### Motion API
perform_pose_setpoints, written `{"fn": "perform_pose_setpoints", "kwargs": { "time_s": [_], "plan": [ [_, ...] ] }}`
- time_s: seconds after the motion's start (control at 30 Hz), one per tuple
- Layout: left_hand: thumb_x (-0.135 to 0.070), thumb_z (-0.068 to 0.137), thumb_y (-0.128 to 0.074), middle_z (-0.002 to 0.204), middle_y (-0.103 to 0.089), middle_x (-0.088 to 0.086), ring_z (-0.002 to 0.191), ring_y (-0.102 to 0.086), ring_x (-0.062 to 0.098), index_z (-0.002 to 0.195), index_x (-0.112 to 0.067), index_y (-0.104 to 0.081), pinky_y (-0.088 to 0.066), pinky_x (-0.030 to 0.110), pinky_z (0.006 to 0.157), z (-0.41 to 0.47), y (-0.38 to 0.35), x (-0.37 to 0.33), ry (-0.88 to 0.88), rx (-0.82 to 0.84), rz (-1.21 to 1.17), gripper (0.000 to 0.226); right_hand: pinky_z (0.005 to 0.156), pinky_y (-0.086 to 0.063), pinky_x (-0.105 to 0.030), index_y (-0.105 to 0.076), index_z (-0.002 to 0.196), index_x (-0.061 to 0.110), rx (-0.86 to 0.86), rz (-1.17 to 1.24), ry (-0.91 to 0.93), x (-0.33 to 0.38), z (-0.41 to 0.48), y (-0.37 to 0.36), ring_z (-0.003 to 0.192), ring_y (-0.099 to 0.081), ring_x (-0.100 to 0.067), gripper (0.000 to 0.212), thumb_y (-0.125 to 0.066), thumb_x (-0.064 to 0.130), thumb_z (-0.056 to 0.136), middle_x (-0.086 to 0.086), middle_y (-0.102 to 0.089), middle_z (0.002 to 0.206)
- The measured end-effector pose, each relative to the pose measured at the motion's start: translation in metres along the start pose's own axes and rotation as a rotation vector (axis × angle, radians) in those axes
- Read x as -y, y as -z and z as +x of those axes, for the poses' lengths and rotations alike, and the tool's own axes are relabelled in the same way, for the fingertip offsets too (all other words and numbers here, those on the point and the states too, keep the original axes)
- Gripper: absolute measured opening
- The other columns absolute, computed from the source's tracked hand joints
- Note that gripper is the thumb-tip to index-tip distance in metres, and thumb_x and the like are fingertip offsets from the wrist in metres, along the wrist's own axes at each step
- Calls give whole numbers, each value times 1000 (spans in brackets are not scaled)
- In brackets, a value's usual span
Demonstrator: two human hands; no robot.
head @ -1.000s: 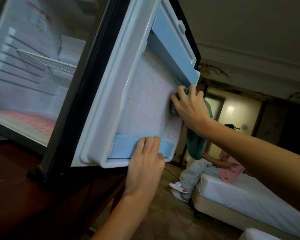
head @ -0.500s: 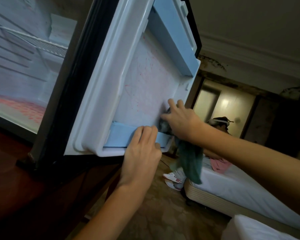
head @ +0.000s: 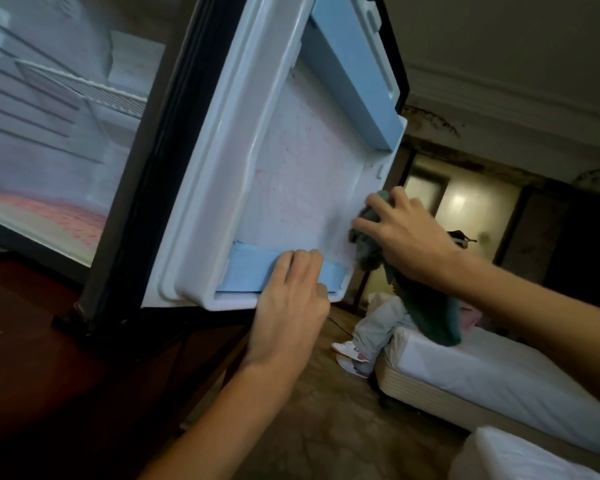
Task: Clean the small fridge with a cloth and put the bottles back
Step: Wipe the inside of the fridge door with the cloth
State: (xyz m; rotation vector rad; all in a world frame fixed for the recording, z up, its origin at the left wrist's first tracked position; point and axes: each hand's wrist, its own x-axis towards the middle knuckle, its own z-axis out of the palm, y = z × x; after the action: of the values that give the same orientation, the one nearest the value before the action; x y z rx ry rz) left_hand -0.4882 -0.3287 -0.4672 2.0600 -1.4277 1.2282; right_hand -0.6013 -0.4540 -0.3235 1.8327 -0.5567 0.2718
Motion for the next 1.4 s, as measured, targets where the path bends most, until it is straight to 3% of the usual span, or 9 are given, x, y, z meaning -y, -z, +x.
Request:
{"fn": "perform_pose_setpoints", "kwargs": {
  "time_s": [0.2, 0.3, 0.4, 0.5, 0.8, 1.03, 1.1, 1.23, 1.4],
  "plan": [
    [-19, 85, -66, 129, -46, 21, 115, -24, 37, 106, -16, -66, -15, 50, 101, 2, -6, -1, 3, -55, 18, 22, 68, -46, -50, -49, 133, 19, -335, 131, -42, 15, 13, -6, 93, -42, -40, 53, -63, 15, 82, -24, -45, 125],
    [-22, 83, -67, 127, -49, 20, 114, -29, 38, 100, -18, -68, -19, 50, 102, 3, -10, -2, 3, -68, 16, 18, 67, -44, -47, -48, 132, 20, -354, 94, -34, 20, 25, -8, 94, -42, -38, 53, -62, 14, 81, -23, -44, 125],
    [-24, 78, -75, 125, -52, 18, 112, -30, 38, 96, -18, -69, -22, 49, 101, 4, -14, -3, 17, -40, 42, 20, 72, -46, -49, -49, 129, 21, -144, 65, -15, 26, 26, -17, 103, -41, -41, 60, -73, 24, 74, -19, -41, 127],
    [-27, 76, -77, 125, -53, 17, 111, -30, 37, 96, -19, -69, -22, 48, 100, 5, -15, -3, 24, -37, 63, 23, 80, -45, -49, -46, 132, 25, 14, 64, -48, 31, 27, -11, 115, -36, -41, 56, -65, 28, 79, -16, -32, 135],
    [-32, 74, -79, 123, -53, 13, 110, -31, 35, 97, -23, -71, -24, 47, 99, 3, -12, -3, 43, -4, 69, 26, 76, -36, -43, -53, 137, 26, 337, 0, 2, 54, 38, 14, 125, -29, -35, 40, -50, 34, 98, -11, -29, 137],
    [-24, 84, -70, 124, -48, 14, 110, -27, 34, 101, -19, -68, -17, 48, 96, 0, -2, -2, 22, -9, 51, 18, 99, -47, -43, -59, 127, 21, 745, -18, -92, -12, 4, 41, 118, -43, -29, 42, -60, 38, 88, -8, -47, 125],
    [-24, 82, -72, 124, -49, 15, 110, -28, 34, 99, -19, -68, -18, 48, 97, 1, -4, -2, 30, 9, 47, 18, 92, -49, -41, -56, 132, 27, 692, 55, -150, -31, -12, 35, 118, -39, -28, 44, -60, 33, 89, -6, -40, 123],
    [-20, 82, -71, 129, -48, 16, 114, -26, 35, 103, -17, -68, -15, 49, 98, 0, -2, -2, 29, 3, 31, 22, 84, -51, -42, -48, 135, 39, 282, 239, -142, -29, -22, 17, 113, -34, -27, 53, -67, 38, 86, -4, -31, 121],
    [-24, 84, -70, 130, -47, 17, 115, -28, 38, 106, -18, -66, -15, 50, 98, 1, -5, -3, 20, 4, 76, 24, 84, -50, -50, -47, 137, 32, -45, 292, -95, 16, 1, -1, 111, -37, -36, 61, -72, 37, 82, -11, -35, 127]
  ]
}}
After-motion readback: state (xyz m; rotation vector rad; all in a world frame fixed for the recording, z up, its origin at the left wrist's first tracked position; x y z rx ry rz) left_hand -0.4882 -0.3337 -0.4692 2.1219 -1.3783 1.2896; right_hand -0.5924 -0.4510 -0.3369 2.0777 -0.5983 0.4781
